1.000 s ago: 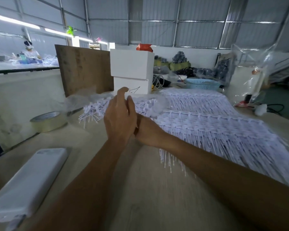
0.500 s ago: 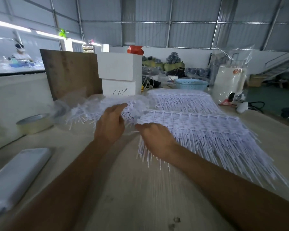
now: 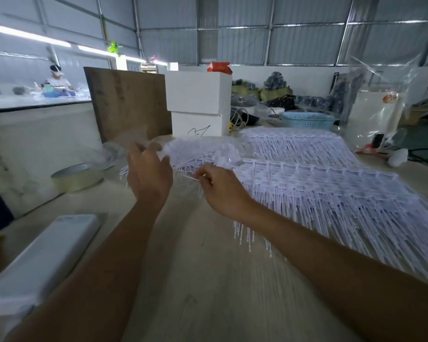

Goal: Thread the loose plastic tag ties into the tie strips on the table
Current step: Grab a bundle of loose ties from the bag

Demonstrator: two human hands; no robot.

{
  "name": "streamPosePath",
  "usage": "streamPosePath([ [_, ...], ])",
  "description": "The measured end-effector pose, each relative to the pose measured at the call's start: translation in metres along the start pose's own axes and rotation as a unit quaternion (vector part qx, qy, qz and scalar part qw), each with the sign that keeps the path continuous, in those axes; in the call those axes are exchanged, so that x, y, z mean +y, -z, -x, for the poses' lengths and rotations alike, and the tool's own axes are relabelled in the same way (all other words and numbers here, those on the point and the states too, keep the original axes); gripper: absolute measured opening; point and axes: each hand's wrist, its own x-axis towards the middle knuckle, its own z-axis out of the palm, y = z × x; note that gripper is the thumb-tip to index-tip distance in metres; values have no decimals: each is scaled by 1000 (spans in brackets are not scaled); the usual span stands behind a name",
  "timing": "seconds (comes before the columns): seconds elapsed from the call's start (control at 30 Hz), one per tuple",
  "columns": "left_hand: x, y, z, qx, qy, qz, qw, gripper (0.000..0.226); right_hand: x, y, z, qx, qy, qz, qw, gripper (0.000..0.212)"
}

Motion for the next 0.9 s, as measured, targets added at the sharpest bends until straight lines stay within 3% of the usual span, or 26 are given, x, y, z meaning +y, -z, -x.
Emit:
streamPosePath([
  [0.07,-2,4,-3,12,10,29,999,11,-7,0,-6,-30,-136,-230,963,24],
  [0.13,3,8,-5,31,15,59,998,16,-8,5,-9,-55,-218,-389,893,23],
  [0.27,15,12,-5,51,19,173,983,15,-2,14,-11,-59,-276,-442,852,17],
  [0.47,19,12,-6,51,-24,206,977,18,4,12,-26,-26,-290,-414,862,20],
  [0.53,20,12,-4,58,-63,209,974,17,1,2,-34,-42,-249,-365,896,22],
  [0.6,22,12,-2,54,-88,219,970,18,-5,-10,-44,-63,-119,-185,974,23],
  [0.63,23,11,-1,54,-94,221,969,18,-6,-17,-49,-71,-54,-85,992,25],
  [0.7,25,11,-1,53,-97,222,969,17,-9,-28,-61,-61,29,57,996,25],
  [0.77,26,11,-1,50,-96,216,970,17,-10,-35,-74,-58,98,116,987,20],
  [0.9,23,8,-1,56,-102,205,972,18,-6,-34,-101,-27,156,219,963,32],
])
